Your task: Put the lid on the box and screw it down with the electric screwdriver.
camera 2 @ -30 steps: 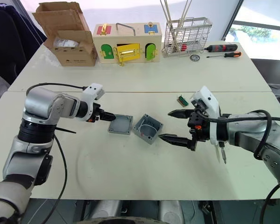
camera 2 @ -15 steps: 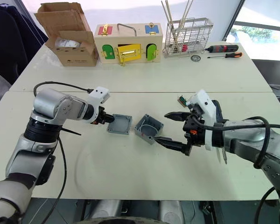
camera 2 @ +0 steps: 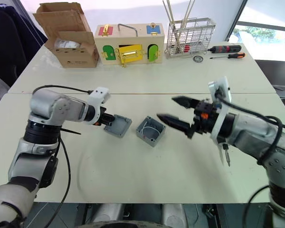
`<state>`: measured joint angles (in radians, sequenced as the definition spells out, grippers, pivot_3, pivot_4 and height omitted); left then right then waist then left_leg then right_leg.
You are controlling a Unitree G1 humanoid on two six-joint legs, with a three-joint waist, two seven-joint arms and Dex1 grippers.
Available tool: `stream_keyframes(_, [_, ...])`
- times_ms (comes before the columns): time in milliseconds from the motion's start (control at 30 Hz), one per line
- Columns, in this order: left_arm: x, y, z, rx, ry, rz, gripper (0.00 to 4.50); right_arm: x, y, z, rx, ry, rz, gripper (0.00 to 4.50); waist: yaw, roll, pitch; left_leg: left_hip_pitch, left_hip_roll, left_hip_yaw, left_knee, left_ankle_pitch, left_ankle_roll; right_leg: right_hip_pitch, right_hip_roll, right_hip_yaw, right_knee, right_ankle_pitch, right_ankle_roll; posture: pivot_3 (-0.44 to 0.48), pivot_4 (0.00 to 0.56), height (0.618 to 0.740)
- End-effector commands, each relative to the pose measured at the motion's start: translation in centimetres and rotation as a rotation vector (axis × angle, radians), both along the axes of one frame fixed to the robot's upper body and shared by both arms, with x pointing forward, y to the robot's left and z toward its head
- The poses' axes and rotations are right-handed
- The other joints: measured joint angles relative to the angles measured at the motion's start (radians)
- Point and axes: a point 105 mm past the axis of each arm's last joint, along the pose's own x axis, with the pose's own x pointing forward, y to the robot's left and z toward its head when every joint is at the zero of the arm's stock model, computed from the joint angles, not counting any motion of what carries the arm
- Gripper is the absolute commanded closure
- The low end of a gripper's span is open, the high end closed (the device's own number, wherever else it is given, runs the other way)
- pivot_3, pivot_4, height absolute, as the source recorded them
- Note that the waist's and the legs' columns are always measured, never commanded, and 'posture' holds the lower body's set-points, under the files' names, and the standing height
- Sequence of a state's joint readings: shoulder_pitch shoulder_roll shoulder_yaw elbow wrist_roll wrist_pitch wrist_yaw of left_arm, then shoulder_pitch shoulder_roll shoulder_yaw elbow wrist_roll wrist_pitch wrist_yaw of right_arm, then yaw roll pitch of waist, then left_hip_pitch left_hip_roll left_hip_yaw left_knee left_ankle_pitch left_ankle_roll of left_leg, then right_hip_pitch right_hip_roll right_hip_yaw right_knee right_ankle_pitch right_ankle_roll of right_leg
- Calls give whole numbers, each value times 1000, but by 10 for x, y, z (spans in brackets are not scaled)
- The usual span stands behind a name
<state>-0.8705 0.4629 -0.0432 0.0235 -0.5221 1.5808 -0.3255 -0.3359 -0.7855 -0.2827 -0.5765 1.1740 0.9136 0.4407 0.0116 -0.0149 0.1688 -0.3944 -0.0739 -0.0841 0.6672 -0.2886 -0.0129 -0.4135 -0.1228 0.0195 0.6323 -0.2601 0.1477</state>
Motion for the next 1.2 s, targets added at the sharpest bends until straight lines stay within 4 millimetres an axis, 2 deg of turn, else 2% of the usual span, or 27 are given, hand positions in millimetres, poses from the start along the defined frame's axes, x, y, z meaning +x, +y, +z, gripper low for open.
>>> stream_keyframes(33, [11, -4, 73, -122, -387, -85, 4456, 27, 4, 12, 73, -46, -87, 0, -3, 0, 0, 0, 0, 0, 0, 0, 0, 0, 0, 0, 0, 0, 0, 0, 150, 730])
stream_keyframes(67, [12, -5, 88, -147, -487, -103, 4456, 37, 5, 12, 88, -46, -119, 0, -5, 0, 0, -1, 0, 0, -1, 0, -1, -2, 0, 0, 0, 0, 0, 0, 150, 730])
stream_keyframes(133, [14, -3, 102, -194, -573, -94, 4456, 56, 8, 17, 224, -17, -160, 0, -6, 0, 0, -3, 0, 2, -1, 1, -2, -5, 0, 1, 0, 0, -1, 0, 150, 730])
stream_keyframes(200, [15, -7, 113, -222, -681, -106, 4456, 65, 14, 18, 296, 16, -153, 0, -4, 1, 0, -4, 0, 2, -1, 1, -2, -6, 0, 1, 0, 1, -1, 0, 150, 730])
stream_keyframes(333, [20, -9, 133, -313, -881, -52, 4456, 74, 33, 19, 320, 34, -120, 0, -3, 1, 0, -12, 0, 1, 1, 2, -3, -14, 0, 1, 2, 1, -1, 0, 150, 730])
stream_keyframes(533, [23, -24, 132, -320, -962, -52, 4456, 72, 53, 16, 261, 40, -39, 0, -9, 1, -1, -14, 0, 1, 3, 2, -3, -15, 0, 0, 4, 1, -1, 0, 150, 730])
stream_keyframes(1067, [15, -48, 131, -364, -952, -125, 4456, 74, 55, 13, 271, 48, -46, 0, -28, 1, -1, -14, 0, 1, 2, 2, -3, -19, 0, 0, 14, 1, -1, 0, 150, 730])
stream_keyframes(1200, [13, -49, 132, -365, -956, -131, 4500, 75, 54, 15, 295, 45, -54, 1164, -28, 1, 0, -14, 0, 1, 2, 2, -3, -19, 0, 0, 14, 1, -1, 0, 150, 730])
